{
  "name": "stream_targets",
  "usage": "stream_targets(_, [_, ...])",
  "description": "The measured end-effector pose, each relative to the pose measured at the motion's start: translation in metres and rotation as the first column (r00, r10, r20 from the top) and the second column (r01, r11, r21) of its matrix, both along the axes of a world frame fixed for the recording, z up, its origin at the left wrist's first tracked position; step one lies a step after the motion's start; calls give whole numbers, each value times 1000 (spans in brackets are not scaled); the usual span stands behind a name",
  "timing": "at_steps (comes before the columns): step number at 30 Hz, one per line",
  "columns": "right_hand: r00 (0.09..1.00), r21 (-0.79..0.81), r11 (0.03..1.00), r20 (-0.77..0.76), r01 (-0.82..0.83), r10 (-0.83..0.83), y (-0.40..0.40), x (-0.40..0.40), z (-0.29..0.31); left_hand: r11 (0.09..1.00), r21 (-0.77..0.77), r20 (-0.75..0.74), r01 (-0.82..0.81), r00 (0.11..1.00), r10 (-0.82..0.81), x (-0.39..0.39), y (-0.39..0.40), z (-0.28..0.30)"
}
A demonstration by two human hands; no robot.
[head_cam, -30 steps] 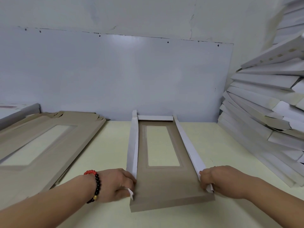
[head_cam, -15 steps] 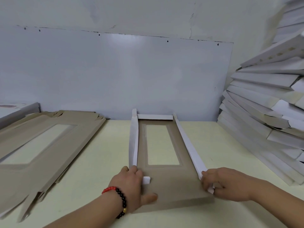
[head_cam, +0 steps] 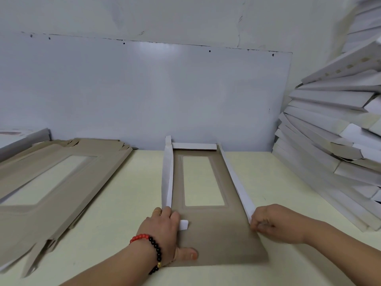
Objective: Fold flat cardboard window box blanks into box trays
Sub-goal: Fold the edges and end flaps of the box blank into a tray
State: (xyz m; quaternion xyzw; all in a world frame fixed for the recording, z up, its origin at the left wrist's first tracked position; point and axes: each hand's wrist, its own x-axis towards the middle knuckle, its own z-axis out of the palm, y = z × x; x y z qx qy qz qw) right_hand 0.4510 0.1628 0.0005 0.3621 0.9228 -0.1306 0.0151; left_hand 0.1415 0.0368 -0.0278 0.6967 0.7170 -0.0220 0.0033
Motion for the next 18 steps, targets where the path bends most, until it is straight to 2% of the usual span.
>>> stream_targets(8, [986,-108,985,-80,135,-144,4,7,3,1000,20,15,13,1000,-13,-3,3,-5])
stream_targets(11, [995,24,996,-49,86,-85,4,10,0,999,22,16,38,999,-38,-6,3,-5])
stream_targets(14, [997,182,983,78,-23,9,2,9,0,993,62,-38,101,994,-98,-11,2,-7])
stream_targets(16, [990,213,976,142,-45,15,1,3,0,983,129,-66,128,991,-120,-14,2,-9])
stream_targets(18, [985,212,976,174,-50,13,-1,-6,-2,979,173,-27,111,994,-109,-16,4,-10])
